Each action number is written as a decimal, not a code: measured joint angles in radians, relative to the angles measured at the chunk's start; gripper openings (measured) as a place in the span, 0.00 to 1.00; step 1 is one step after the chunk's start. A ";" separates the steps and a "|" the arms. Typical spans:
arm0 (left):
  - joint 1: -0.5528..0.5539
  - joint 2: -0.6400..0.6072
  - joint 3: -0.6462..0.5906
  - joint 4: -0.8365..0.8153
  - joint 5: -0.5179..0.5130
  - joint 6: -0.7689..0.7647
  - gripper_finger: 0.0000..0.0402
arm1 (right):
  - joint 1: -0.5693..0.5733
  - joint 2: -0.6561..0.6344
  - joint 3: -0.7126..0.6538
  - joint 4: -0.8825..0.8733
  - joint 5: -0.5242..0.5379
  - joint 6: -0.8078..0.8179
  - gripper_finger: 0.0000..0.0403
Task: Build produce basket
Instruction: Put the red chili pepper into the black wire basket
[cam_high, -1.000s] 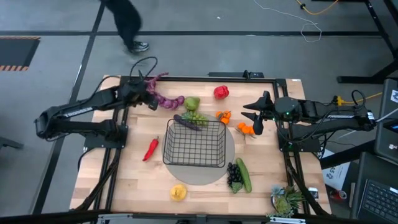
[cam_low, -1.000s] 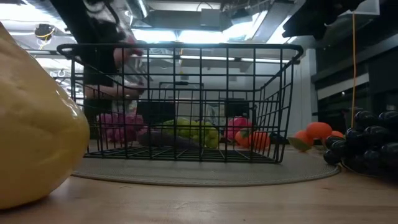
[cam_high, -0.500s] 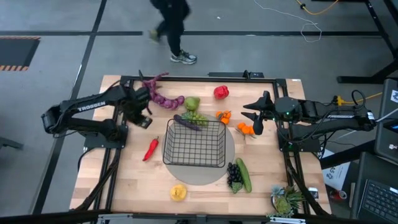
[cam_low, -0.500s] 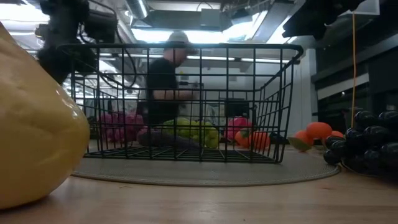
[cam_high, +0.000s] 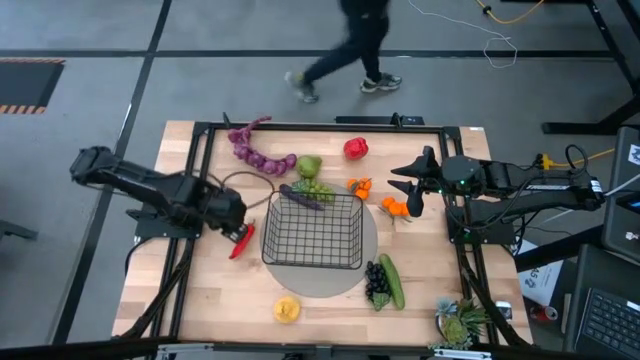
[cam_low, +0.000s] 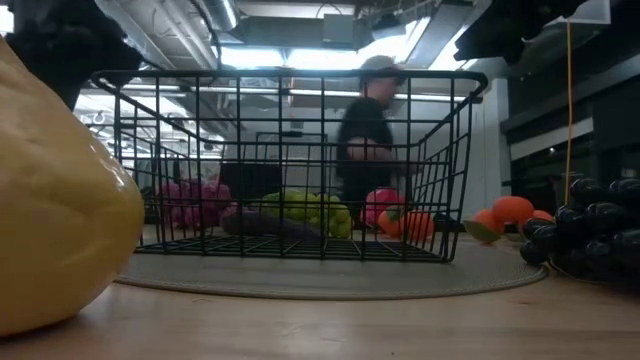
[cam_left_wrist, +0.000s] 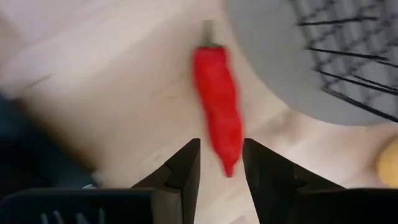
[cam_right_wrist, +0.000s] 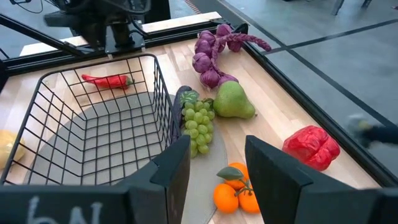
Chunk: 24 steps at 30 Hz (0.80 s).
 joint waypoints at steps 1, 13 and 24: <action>-0.026 0.009 0.000 0.013 -0.002 0.000 0.28 | 0.000 0.000 0.000 0.000 0.000 0.000 0.38; -0.162 0.219 0.000 0.040 -0.033 -0.106 0.29 | 0.000 0.000 0.000 0.000 0.000 0.003 0.38; -0.172 0.328 0.000 0.132 -0.032 -0.070 0.29 | 0.000 0.000 0.000 0.000 0.000 0.002 0.38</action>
